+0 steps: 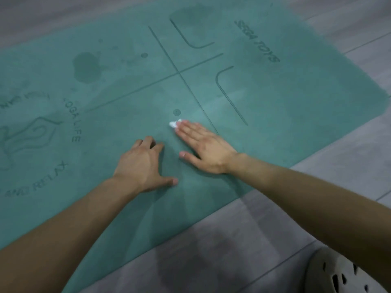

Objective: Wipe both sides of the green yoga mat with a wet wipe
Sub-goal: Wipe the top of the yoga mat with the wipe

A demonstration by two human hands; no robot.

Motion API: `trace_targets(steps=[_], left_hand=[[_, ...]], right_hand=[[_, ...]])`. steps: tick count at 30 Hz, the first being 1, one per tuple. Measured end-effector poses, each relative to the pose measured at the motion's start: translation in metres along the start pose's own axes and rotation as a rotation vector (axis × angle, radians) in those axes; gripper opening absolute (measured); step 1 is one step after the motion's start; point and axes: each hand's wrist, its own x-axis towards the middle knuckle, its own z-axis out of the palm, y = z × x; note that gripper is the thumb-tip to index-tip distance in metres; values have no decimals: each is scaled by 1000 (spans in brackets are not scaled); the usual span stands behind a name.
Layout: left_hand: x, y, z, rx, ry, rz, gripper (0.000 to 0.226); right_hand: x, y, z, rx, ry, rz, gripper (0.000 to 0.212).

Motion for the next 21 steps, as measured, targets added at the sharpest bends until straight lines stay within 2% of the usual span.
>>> trace_targets(steps=[1,2,3,6,7,9,11,14,16,18,21], left_hand=[[0,0,-2,29,-37,8,118],[0,1,-2,57,-59,12,126],[-1,2,-2,84,-63,14,131],[0,7,5,150,-38,8,132],[0,8,7,151,-30,2,132],[1,9,9,144,-29,-9,130],[2,9,7,140,-31,-12,128],[2,9,4,152,-24,2,124],[3,8,2,166,-35,10,124],[5,9,-1,183,-49,22,126],[8,13,-8,209,-62,26,119]], right_hand=[[2,6,-4,-29,-23,-85,74],[7,25,-11,-52,-9,-78,71],[13,47,-18,-58,10,25,70],[23,112,-43,-13,61,554,74],[23,121,-47,15,75,669,76],[19,104,-43,46,82,724,83],[3,49,-26,25,78,525,86],[-40,-34,2,25,-16,57,81],[-49,-26,0,-6,-24,-42,76],[-43,16,-14,-32,29,138,73],[-48,87,-37,12,90,639,77]])
